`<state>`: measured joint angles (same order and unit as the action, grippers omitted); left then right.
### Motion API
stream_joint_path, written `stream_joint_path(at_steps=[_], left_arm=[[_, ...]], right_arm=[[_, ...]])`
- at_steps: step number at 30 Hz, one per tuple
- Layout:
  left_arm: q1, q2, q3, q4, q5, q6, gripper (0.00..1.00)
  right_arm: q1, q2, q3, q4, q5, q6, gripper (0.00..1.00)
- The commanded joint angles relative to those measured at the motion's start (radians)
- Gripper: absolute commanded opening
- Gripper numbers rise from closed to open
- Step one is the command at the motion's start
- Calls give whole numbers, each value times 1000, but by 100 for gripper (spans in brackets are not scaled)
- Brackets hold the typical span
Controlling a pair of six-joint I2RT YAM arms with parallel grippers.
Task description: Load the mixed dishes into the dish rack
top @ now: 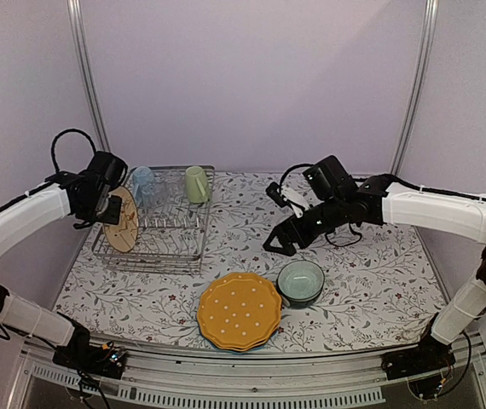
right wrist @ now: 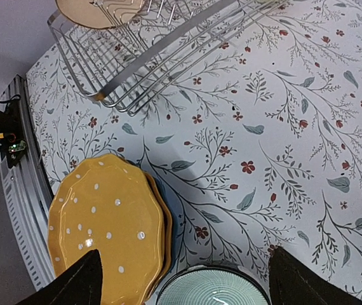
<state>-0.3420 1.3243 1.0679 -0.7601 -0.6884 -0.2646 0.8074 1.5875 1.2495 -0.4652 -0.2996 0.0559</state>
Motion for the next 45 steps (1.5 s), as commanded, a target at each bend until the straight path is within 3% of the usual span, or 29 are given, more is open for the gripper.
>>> stream_joint_path(at_steps=[1,9,19,29,37,45], left_arm=[[-8,-61,41,-20,0,-15,70],[-36,-216,36,71,147,-7,86],[-51,-292,6,82,184,-4,87],[-55,-290,-1,84,193,4,87],[-56,-280,-11,84,195,9,87],[-61,-285,-7,84,197,15,88]], right_arm=[[47,78,18,-103,34,-33,87],[111,224,110,-190,40,-86,70],[146,354,224,-283,18,-132,41],[153,412,255,-314,8,-141,27],[153,400,280,-309,1,-130,1],[153,380,320,-301,-1,-114,0]])
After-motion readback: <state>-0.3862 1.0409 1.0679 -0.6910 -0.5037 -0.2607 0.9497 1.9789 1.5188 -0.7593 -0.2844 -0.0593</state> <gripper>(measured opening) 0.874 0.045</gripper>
